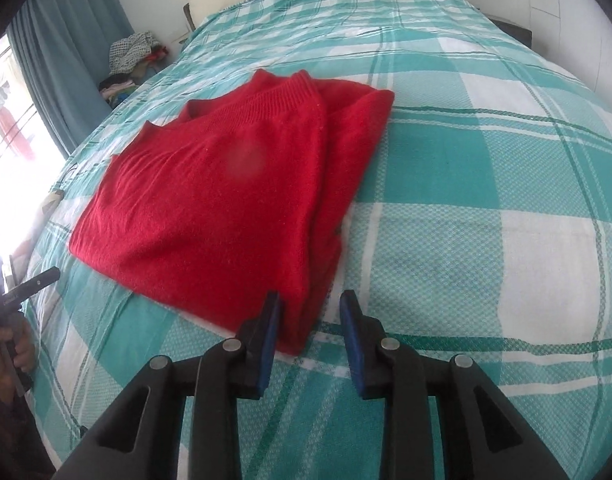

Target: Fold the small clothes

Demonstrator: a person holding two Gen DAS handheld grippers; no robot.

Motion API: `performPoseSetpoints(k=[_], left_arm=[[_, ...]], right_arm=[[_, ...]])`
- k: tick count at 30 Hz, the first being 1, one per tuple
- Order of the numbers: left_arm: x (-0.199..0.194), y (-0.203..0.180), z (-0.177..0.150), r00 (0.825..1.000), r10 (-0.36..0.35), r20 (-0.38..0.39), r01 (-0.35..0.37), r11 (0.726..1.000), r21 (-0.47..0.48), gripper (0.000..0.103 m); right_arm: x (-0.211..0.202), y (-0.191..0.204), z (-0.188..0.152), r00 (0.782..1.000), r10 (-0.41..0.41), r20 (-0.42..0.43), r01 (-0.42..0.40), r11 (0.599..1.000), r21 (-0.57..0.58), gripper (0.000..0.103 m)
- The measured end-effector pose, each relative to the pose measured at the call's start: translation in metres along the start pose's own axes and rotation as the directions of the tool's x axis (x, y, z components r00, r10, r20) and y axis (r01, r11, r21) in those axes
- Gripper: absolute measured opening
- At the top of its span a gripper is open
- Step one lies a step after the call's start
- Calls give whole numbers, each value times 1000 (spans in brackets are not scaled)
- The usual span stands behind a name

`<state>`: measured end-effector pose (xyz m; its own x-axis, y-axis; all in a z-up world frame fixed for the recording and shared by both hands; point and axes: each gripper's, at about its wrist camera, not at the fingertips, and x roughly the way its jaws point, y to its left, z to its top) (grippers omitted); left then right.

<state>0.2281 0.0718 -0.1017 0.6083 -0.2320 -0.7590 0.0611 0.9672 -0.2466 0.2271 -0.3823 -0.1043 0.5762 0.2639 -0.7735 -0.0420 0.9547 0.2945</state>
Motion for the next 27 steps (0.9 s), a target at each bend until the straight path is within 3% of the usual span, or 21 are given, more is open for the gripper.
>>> performPoseSetpoints(k=[3,8,11,12,13,14,15,18,23,27], left_arm=[[0,3,3,1000,-15,10,15,1000,-17,89],[1,5,5,1000,-1,11,2,1000,-13,89],[-3,5,9,1000,7,25,-7,1000,0,89],[-4,5,10,1000,5,28,-6,1000,2,89],[-5,6,12,1000,3,30,-3,1000,1,89],[-5,7,13,1000,1,31,-1,1000,-2,89],[-6,8,14,1000,-2,31,2,1000,-6,89],[-12,14,17,999,-6,36,7,1000,-26,89],[-15,23,23,999,5,33,-3,999,-51,89],[-19,39,26,999,12,40,-8,996,-94,89]], right_arm=[[-15,-16,20,994,64,93,-74,992,99,51],[33,-43,50,977,212,26,-210,937,279,54],[55,-45,54,954,294,56,-296,900,321,55],[60,-41,55,947,315,59,-317,891,326,54],[65,-37,57,948,314,50,-313,892,326,44],[70,-32,59,957,287,32,-282,903,324,31],[71,-28,60,970,242,22,-236,916,326,11],[59,-9,70,984,176,40,-179,927,330,10],[39,66,110,963,258,76,-269,917,293,10],[60,152,136,953,303,27,-301,929,216,10]])
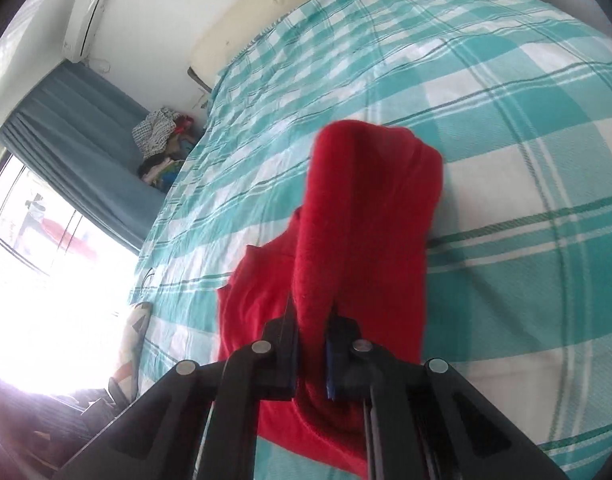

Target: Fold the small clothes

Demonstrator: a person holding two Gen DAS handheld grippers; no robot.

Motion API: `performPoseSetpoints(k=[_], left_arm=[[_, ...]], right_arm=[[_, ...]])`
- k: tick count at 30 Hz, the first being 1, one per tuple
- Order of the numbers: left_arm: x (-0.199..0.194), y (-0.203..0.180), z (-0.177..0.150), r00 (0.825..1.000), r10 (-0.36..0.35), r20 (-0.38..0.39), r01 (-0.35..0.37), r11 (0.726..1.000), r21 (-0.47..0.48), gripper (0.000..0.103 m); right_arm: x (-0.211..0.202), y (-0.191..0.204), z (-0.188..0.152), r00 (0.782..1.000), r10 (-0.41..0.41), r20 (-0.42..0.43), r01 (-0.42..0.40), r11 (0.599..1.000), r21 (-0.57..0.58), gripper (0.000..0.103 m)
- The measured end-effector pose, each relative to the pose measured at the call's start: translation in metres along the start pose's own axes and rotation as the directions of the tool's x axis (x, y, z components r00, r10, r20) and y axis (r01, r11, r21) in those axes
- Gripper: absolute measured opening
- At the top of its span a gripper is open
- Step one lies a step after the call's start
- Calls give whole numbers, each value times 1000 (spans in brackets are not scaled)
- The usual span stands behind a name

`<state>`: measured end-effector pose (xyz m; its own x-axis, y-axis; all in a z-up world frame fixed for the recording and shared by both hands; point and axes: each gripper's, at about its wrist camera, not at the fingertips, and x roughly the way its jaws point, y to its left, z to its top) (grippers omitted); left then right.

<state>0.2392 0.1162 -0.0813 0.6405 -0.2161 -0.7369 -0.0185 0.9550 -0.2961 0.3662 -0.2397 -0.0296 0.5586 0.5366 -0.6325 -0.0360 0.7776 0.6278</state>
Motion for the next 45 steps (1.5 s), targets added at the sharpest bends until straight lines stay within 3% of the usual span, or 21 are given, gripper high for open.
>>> performPoseSetpoints(k=[5,12,13,14,16,19,20,22,24,26,29,33,36,42,45], left_arm=[[-2,20,3,999,32,2,-32,998,-46,89],[-7,26,8,1000,19,15,-18,998,-58,89],[-6,26,8,1000,17,11,-16,998,-57,89],[-6,26,8,1000,17,7,-16,998,-56,89],[-6,27,8,1000,16,3,-16,998,-58,89],[-8,29,9,1000,7,2,-7,998,-70,89],[-9,30,9,1000,3,3,-3,997,-77,89],[-11,31,9,1000,-7,4,7,996,-93,89],[-10,31,8,1000,-10,1,10,995,-99,89],[-9,28,8,1000,-6,-3,6,996,-92,89],[-6,26,5,1000,4,-7,-5,997,-80,89],[-6,27,3,1000,25,-6,-26,997,-74,89],[-6,30,3,1000,27,-7,-28,996,-80,89],[-8,30,5,1000,16,1,-16,997,-74,89],[-9,29,5,1000,14,3,-13,997,-75,89]], right_arm=[[78,64,-17,997,-1,-72,-5,996,-92,10],[141,89,-52,991,-70,-117,49,983,-175,11],[146,90,-54,989,-62,-136,36,981,-190,18],[150,91,-56,986,-37,-165,6,982,-189,22],[147,89,-58,976,49,-213,-84,984,-157,41],[124,93,-56,947,220,-235,-255,958,-133,44],[113,96,-55,943,240,-231,-278,949,-146,44],[94,99,-56,961,192,-201,-234,950,-209,44],[80,100,-61,990,45,-135,-87,943,-320,44],[77,101,-71,994,-81,-71,44,906,-421,44],[96,109,-92,989,-114,-95,49,855,-516,43],[133,121,-136,975,-134,-177,-4,786,-618,37],[142,128,-163,968,-181,-173,11,721,-693,37],[92,120,-153,977,-85,-197,-64,760,-647,37],[50,108,-151,988,-73,-139,-35,758,-651,37]])
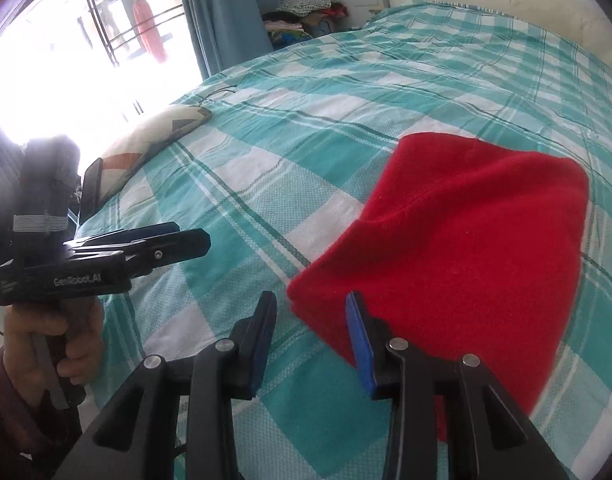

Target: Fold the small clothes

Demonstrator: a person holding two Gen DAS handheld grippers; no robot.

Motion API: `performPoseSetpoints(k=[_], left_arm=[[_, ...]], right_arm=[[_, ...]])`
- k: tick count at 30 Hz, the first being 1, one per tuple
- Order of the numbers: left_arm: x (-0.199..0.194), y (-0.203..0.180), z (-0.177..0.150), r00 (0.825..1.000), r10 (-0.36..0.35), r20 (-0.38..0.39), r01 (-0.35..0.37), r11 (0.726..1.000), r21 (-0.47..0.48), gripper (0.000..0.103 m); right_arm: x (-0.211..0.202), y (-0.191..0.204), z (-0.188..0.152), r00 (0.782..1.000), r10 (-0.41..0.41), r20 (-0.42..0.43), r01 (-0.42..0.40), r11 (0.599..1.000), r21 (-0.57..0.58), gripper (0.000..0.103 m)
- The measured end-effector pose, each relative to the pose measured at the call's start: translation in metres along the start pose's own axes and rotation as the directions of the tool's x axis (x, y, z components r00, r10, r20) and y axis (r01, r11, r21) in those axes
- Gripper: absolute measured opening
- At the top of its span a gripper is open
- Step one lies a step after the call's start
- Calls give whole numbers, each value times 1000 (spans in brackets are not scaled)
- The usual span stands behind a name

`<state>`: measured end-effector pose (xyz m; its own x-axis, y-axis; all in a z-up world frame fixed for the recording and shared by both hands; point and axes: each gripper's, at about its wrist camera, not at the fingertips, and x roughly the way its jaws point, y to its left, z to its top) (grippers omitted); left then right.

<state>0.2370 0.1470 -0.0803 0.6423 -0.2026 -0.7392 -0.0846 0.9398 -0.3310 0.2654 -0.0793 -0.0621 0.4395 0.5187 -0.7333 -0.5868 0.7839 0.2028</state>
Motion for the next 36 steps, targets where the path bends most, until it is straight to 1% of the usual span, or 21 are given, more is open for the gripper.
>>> performPoseSetpoints(k=[2,3,4,7,9,12,15,16,20,22,25,27,28,30,32,36], left_arm=[[0,0,0,1000,-2,0,2,1000,-1,89],[0,-2,0,1000,-3,0,3,1000,-1,89],[0,-4,0,1000,-3,0,3,1000,1,89],[2,-9,-3,1000,6,-4,-6,1000,16,89],[4,-10,-5,1000,17,-8,-16,1000,24,89],[5,-9,-7,999,33,-12,-33,999,30,89],[6,-10,-5,999,31,-13,-30,999,30,89],[6,-12,-5,999,30,-11,-30,999,33,89],[5,-16,-7,999,44,-7,-43,997,59,89],[6,-16,-7,999,46,-7,-45,997,62,89],[7,-17,-8,999,50,-5,-50,997,61,89],[7,-17,-8,998,58,-5,-57,996,72,89],[7,-18,-9,998,64,-3,-63,995,79,89],[7,-21,-11,997,76,2,-76,993,93,89],[8,-22,-14,996,84,2,-84,991,103,89],[7,-25,-19,995,95,4,-95,988,121,89]], right_arm=[[-16,-6,-14,995,-97,11,98,994,-41,37],[-20,-11,-21,991,-136,10,136,989,-58,37],[-21,-17,-28,988,-158,1,157,986,-59,37],[-5,-34,-46,980,-187,-66,185,982,-40,37],[8,-41,-59,980,-169,-103,168,986,-11,38],[2,-41,-67,985,-158,-72,160,987,22,38],[-5,-38,-75,985,-147,-88,151,988,40,37],[-7,-36,-79,983,-154,-96,158,987,36,37],[-29,-23,-95,980,-189,-59,191,981,21,38],[-42,-16,-100,976,-216,-28,217,976,16,44],[-62,-10,-103,967,-253,18,252,967,26,45],[-74,-10,-102,961,-272,46,270,961,56,46],[-79,-10,-102,957,-284,57,280,957,73,48],[-87,-12,-100,945,-320,69,312,944,102,51],[-95,-14,-100,933,-352,78,342,932,121,51],[-108,-21,-101,903,-424,70,409,898,162,51]])
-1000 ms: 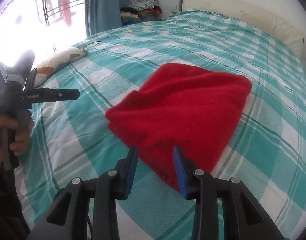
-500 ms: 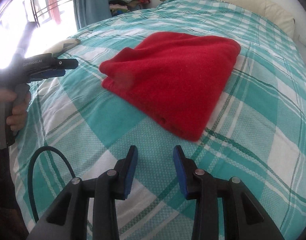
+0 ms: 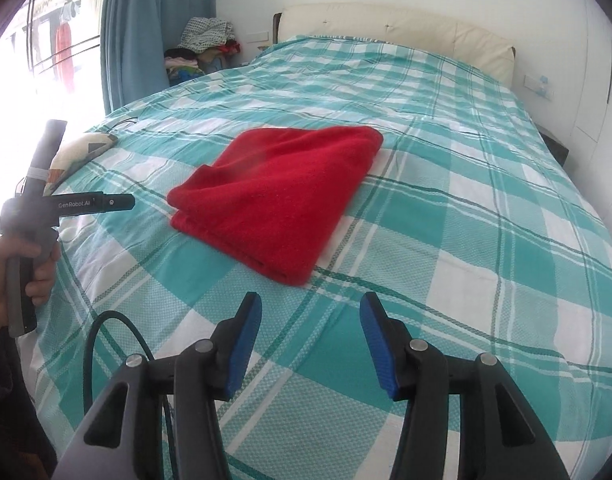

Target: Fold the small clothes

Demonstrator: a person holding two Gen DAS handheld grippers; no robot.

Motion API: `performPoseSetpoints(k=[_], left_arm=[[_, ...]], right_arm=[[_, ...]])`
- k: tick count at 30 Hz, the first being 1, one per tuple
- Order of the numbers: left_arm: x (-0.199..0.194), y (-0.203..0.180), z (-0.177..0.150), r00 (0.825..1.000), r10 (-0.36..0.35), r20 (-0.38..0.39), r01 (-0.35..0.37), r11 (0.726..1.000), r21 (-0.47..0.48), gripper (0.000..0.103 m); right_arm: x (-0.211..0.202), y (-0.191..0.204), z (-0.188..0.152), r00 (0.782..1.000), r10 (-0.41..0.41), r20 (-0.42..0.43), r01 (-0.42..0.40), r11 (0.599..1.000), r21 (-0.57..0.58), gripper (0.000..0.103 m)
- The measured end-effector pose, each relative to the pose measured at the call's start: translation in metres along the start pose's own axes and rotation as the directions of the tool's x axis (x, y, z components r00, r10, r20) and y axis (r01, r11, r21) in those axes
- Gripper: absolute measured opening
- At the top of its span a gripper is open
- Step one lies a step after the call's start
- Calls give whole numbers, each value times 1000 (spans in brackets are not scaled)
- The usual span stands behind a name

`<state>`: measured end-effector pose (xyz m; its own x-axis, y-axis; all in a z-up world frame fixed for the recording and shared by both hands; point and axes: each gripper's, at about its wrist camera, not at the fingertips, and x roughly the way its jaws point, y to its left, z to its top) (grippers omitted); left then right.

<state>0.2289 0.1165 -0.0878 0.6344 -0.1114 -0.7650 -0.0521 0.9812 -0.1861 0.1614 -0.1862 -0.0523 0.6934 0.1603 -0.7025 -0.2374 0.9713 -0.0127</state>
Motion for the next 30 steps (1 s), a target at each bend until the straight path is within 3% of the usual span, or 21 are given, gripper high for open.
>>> performPoseSetpoints(k=[12,24,27,30], left_arm=[[5,-17,-11,999,48,16,-49,996,75,89],[10,-23,-18,997,72,-4,-71,992,105,89],[8,-25,-15,999,25,-29,-22,994,108,89],[3,-22,0,993,-104,-52,107,992,69,89]], right_arm=[[-32,-29,-3,975,-221,-17,222,973,56,56],[-34,-36,-3,955,-293,-41,294,955,31,56],[-30,-39,-4,959,-280,-43,282,959,20,56],[-36,-50,-2,975,-221,27,220,975,40,56]])
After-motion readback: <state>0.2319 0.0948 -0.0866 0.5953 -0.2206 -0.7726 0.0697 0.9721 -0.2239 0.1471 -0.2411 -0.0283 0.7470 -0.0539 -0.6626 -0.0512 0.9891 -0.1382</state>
